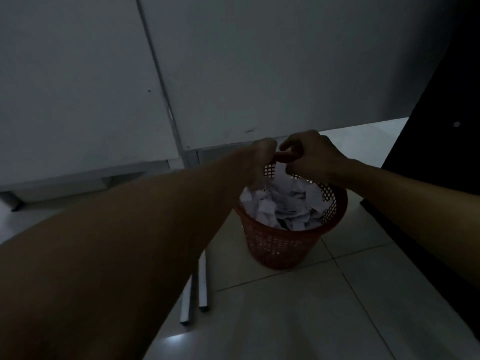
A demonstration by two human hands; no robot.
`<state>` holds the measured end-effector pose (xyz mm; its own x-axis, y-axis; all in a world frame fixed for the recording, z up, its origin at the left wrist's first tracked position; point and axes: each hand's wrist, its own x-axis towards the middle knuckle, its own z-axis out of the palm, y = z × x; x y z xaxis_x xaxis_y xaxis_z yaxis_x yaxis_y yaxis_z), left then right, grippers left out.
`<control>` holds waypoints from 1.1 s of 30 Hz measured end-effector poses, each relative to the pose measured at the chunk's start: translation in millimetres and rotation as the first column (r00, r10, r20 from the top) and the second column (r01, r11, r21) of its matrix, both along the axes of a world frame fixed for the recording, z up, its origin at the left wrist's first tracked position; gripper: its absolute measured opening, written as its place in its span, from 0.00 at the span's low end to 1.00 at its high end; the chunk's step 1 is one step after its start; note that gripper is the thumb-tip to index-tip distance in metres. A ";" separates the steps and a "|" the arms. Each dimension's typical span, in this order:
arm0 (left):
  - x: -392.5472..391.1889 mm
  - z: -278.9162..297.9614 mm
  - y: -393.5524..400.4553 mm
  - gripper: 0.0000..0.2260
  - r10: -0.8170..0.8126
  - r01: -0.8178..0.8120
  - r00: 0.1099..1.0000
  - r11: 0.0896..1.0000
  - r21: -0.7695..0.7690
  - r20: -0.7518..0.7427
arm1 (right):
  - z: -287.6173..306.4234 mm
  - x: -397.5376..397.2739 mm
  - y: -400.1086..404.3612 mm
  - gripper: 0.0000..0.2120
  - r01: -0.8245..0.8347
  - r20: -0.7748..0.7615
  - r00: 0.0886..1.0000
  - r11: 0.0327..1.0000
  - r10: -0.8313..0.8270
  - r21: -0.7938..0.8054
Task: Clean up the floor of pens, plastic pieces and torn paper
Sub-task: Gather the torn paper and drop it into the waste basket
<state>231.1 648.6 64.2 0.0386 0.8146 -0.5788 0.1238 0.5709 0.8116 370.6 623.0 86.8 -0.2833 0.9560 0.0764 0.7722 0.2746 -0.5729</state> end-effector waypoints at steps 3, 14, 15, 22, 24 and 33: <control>-12.2 27.2 -19.7 0.16 0.084 -0.084 0.996 0.993 0.077 0.000 | 9.6 -18.7 -11.7 0.25 -0.110 -0.080 0.990 0.990 0.117 0.086; -138.1 66.2 -115.0 0.11 0.367 -0.245 0.896 0.878 0.411 -0.249 | 13.2 -137.2 -36.3 0.18 -0.358 -0.138 0.908 0.903 0.396 0.237; -154.5 65.3 -125.6 0.11 0.367 -0.191 0.867 0.869 0.457 -0.337 | 14.5 -150.9 -40.2 0.18 -0.376 -0.142 0.899 0.896 0.415 0.236; -295.1 58.5 -226.3 0.09 0.252 0.148 0.605 0.897 0.418 -0.755 | 16.8 -264.3 -88.3 0.17 -0.598 -0.040 0.791 0.786 0.610 0.159; -336.7 55.1 -255.0 0.09 0.242 0.149 0.553 0.913 0.381 -0.797 | 10.6 -296.3 -103.2 0.18 -0.667 0.037 0.744 0.737 0.667 0.112; -499.2 -5.8 -342.7 0.07 0.117 0.098 0.432 0.979 0.176 -0.894 | -48.6 -422.7 -157.5 0.28 -0.767 0.275 0.550 0.607 0.788 -0.207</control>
